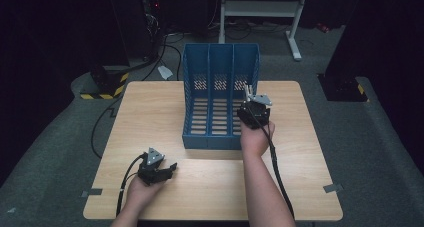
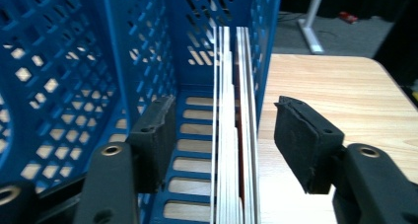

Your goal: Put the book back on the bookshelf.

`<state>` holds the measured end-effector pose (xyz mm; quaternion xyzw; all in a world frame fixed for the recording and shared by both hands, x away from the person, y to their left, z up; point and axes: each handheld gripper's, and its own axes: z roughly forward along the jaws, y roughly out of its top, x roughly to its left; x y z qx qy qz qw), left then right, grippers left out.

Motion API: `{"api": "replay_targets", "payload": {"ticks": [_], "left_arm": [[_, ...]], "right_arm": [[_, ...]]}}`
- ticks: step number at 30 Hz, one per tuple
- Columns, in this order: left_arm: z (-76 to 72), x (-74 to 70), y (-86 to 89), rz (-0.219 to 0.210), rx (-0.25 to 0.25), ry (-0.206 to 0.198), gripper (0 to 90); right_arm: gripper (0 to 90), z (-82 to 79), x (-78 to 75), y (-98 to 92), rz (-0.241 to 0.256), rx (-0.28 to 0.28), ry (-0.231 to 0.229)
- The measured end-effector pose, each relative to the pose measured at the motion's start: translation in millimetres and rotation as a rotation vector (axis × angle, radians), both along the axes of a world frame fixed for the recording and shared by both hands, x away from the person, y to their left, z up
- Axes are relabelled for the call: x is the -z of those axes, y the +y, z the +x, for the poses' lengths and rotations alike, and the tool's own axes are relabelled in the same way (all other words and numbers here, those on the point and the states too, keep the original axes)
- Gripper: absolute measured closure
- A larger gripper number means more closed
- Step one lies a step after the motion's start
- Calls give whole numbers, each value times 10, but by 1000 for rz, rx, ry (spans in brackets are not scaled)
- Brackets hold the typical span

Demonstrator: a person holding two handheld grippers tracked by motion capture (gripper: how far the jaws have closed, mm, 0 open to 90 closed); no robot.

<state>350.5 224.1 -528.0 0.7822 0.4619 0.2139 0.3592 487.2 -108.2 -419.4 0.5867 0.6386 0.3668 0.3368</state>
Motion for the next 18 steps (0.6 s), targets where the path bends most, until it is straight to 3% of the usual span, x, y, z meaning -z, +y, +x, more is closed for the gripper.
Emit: {"api": "replay_targets", "payload": {"ticks": [9,18], "left_arm": [[2,-1,2,7,4,1,362],[1,-2,2,8,3,2,359]], "right_arm": [[352,-57,-26,-87,15,-67,5],[343,-237,-35,-239,39,-105,-17]]}}
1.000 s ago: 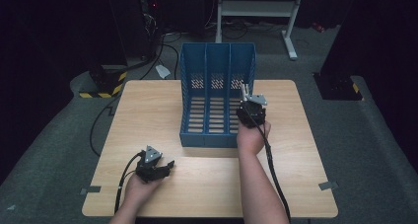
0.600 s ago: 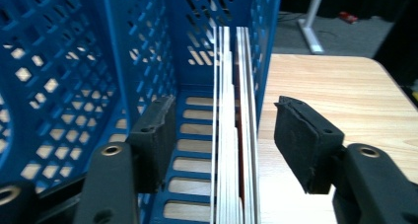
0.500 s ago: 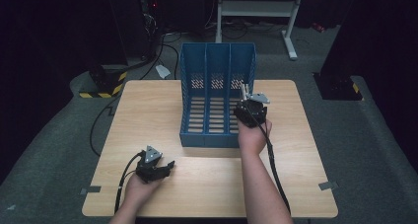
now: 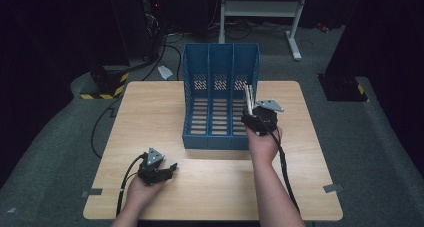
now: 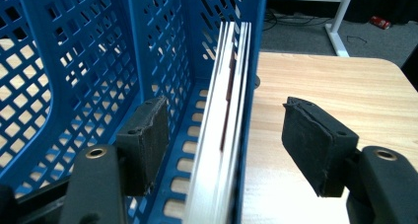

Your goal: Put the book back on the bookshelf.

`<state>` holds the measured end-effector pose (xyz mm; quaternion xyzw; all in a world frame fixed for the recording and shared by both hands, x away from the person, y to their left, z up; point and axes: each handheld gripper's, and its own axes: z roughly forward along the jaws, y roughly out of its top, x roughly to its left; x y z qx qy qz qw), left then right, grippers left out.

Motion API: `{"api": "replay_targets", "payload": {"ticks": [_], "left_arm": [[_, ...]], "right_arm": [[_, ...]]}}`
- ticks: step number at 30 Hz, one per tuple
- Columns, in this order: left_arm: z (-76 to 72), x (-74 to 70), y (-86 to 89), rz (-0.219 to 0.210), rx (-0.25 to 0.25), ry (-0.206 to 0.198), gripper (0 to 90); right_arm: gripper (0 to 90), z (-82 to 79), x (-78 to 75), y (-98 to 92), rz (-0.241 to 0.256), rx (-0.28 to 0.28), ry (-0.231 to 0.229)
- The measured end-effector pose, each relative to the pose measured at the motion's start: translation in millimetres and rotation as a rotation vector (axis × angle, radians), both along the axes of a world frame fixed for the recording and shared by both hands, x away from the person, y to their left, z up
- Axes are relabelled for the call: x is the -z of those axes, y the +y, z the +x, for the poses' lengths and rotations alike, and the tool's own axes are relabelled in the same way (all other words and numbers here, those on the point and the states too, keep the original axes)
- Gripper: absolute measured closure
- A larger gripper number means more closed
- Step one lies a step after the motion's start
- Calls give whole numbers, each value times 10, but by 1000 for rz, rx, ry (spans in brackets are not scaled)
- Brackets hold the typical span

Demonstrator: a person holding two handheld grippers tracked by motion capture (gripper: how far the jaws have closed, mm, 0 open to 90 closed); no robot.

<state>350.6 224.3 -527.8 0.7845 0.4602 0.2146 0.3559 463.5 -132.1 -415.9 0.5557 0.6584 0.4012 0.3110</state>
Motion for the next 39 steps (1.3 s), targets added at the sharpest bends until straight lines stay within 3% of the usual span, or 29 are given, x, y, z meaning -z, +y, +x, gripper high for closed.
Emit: {"api": "replay_targets", "payload": {"ticks": [12,21,26,29,32,36,39], "left_arm": [[6,-1,2,6,5,-3,352],[6,-1,1,6,5,-3,351],[7,-1,1,7,5,-3,350],[7,-1,0,6,5,-4,350],[9,0,-1,6,5,-4,348],[9,1,-6,0,3,-1,348],[9,1,-7,0,3,-1,347]], "right_arm": [[347,-301,1,-300,18,-38,-29],[342,-463,184,-642,16,-43,14],[331,-590,499,-844,-57,-57,55],[312,-657,681,-925,-54,-60,100],[289,-731,863,-982,-81,-58,150],[289,-821,1010,-1005,-124,-62,189],[288,-889,1067,-1008,-130,-64,215]]}}
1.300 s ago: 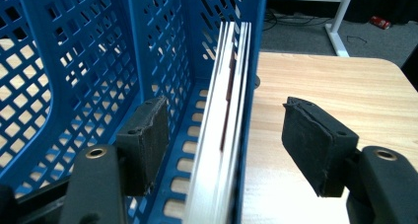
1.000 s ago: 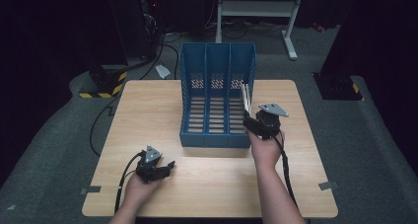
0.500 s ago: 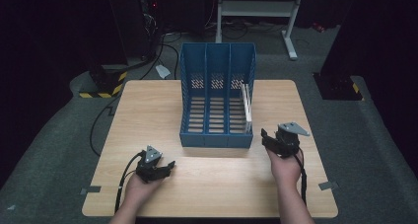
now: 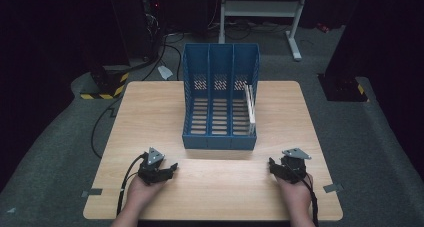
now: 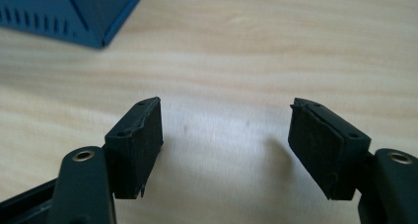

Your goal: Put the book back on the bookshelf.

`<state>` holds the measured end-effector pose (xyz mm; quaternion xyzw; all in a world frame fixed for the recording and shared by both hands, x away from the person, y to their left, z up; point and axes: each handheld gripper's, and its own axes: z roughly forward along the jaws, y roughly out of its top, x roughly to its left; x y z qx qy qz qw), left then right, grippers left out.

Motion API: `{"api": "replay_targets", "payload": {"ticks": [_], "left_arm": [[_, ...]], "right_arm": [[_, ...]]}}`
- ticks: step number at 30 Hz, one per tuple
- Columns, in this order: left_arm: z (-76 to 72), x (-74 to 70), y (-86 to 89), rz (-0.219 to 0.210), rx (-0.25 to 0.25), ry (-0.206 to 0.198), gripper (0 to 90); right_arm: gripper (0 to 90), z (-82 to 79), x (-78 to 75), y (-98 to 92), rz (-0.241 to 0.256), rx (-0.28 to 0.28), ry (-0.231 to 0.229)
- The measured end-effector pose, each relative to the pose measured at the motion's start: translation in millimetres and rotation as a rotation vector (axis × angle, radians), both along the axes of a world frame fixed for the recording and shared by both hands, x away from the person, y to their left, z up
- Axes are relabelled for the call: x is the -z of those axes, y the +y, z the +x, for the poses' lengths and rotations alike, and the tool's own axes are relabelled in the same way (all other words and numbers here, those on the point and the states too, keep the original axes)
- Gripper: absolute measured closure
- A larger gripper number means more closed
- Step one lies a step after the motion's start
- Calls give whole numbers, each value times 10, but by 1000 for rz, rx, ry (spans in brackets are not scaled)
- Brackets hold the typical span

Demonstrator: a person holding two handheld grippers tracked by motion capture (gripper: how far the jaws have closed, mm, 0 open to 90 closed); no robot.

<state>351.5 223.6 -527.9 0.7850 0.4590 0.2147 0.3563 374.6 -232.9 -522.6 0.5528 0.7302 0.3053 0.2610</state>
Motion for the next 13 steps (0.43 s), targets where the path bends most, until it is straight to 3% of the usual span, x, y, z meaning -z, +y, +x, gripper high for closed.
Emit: {"api": "replay_targets", "payload": {"ticks": [5,13], "left_arm": [[0,-1,0,1,0,1,346],[-1,-1,0,3,0,0,346]], "right_arm": [[255,-25,11,-50,30,-19,24],[241,-24,12,-38,21,-9,23]]}}
